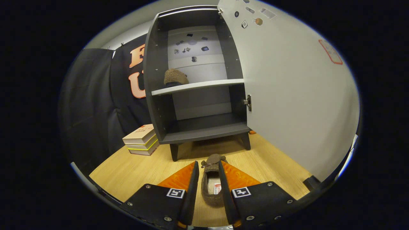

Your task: Open the shoe cabinet door, grab the shoes and put them into the shoe cabinet, then close the shoe cabinet door.

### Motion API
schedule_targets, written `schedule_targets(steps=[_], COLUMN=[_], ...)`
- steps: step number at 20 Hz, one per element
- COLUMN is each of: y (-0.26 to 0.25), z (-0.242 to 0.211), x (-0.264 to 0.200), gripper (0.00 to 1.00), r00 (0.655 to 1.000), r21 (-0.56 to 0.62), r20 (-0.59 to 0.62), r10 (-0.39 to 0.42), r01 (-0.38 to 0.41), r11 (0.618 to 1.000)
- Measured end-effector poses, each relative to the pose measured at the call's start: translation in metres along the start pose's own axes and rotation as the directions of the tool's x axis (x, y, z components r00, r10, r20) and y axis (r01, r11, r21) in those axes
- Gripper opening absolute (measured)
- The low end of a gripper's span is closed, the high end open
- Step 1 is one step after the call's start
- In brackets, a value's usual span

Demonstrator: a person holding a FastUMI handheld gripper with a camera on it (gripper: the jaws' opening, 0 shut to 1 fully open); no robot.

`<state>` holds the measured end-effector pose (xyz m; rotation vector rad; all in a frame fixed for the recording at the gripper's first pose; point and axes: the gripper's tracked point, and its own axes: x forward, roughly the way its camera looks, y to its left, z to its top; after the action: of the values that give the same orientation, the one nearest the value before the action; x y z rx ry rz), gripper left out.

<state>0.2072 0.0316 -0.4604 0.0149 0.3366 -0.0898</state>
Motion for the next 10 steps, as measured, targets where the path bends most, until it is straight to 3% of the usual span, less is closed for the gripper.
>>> schedule_targets(steps=[5, 10], y=[0.003, 0.012], z=[-0.055, -0.072], x=[0.038, 0.071], gripper=[0.40, 0.41], r00=[0.994, 0.986], r21=[0.010, -0.038], r20=[-0.105, -0.163], r10=[0.003, 0.017], r01=[-0.002, -0.023], r11=[1.000, 0.999])
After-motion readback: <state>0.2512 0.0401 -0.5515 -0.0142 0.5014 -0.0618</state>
